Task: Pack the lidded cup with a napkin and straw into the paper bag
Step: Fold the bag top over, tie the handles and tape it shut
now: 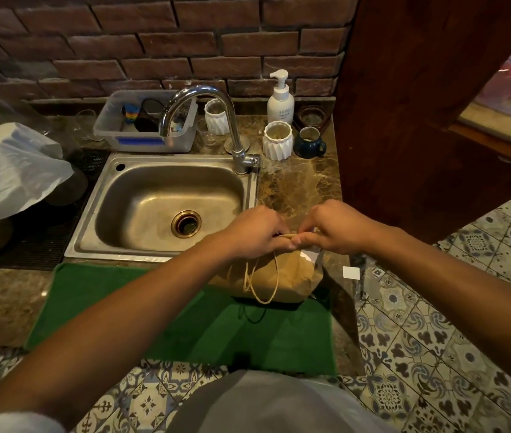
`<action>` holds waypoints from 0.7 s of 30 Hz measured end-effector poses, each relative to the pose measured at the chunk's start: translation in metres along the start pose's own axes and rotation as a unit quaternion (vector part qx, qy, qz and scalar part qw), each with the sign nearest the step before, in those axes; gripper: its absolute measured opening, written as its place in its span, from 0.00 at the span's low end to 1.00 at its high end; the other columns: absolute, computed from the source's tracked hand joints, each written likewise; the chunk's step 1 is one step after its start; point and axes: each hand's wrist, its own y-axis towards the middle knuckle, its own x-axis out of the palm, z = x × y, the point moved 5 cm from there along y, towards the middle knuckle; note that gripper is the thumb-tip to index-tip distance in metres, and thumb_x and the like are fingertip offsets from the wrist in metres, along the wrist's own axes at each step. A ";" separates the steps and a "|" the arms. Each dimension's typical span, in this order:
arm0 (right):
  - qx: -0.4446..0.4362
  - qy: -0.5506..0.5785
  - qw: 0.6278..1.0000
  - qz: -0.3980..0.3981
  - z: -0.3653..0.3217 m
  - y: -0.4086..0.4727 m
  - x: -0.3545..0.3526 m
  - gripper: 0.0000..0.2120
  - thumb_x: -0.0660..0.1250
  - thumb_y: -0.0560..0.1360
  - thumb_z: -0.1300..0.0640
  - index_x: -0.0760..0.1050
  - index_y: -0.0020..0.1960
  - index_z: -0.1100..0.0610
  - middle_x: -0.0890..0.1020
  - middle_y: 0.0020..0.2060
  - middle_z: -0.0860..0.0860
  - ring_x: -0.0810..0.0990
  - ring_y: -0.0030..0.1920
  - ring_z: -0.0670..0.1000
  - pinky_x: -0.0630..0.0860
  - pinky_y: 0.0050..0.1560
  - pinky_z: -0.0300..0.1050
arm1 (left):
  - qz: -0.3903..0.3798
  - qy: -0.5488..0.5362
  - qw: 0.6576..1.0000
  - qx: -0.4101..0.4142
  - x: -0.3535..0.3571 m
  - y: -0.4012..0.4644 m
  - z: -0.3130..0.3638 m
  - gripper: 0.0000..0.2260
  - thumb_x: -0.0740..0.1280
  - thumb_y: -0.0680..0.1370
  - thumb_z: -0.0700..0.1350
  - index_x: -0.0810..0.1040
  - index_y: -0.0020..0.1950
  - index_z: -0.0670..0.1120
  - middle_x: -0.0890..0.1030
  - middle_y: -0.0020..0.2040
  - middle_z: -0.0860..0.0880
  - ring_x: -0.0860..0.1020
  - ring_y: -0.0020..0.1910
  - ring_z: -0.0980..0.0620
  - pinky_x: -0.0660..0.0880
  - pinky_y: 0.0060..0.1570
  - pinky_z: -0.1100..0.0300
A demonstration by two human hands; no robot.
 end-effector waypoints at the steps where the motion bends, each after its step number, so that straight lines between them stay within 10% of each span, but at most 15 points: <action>1: -0.006 0.000 1.000 0.015 0.000 -0.001 0.000 0.14 0.67 0.80 0.43 0.87 0.50 0.50 0.86 0.38 0.48 0.82 0.39 0.52 0.77 0.40 0.50 | -0.018 -0.025 1.000 -0.004 -0.002 -0.005 -0.003 0.21 0.65 0.77 0.66 0.86 0.44 0.50 0.81 0.36 0.54 0.77 0.34 0.53 0.77 0.39 0.50; 7: -0.019 0.036 0.995 0.095 0.024 -0.017 -0.003 0.11 0.67 0.80 0.47 0.86 0.49 0.51 0.85 0.41 0.46 0.81 0.45 0.49 0.77 0.43 0.48 | -0.042 -0.211 0.972 -0.094 -0.012 -0.081 -0.077 0.21 0.63 0.79 0.64 0.86 0.57 0.51 0.85 0.53 0.52 0.82 0.51 0.55 0.79 0.54 0.51; 17: 0.044 0.131 0.990 -0.002 0.029 -0.002 -0.007 0.14 0.66 0.79 0.42 0.84 0.58 0.46 0.85 0.47 0.40 0.82 0.46 0.38 0.80 0.49 0.44 | 0.048 -0.089 0.989 -0.106 -0.003 -0.075 -0.081 0.13 0.65 0.80 0.56 0.83 0.40 0.53 0.81 0.32 0.54 0.77 0.33 0.55 0.74 0.38 0.52; 21: 0.057 0.171 0.982 -0.057 -0.001 0.030 -0.002 0.21 0.60 0.78 0.34 0.85 0.49 0.47 0.82 0.33 0.44 0.78 0.32 0.41 0.75 0.36 0.39 | 0.058 -0.067 0.992 -0.086 -0.006 -0.065 -0.068 0.11 0.66 0.80 0.54 0.81 0.39 0.55 0.80 0.33 0.55 0.76 0.34 0.54 0.74 0.38 0.51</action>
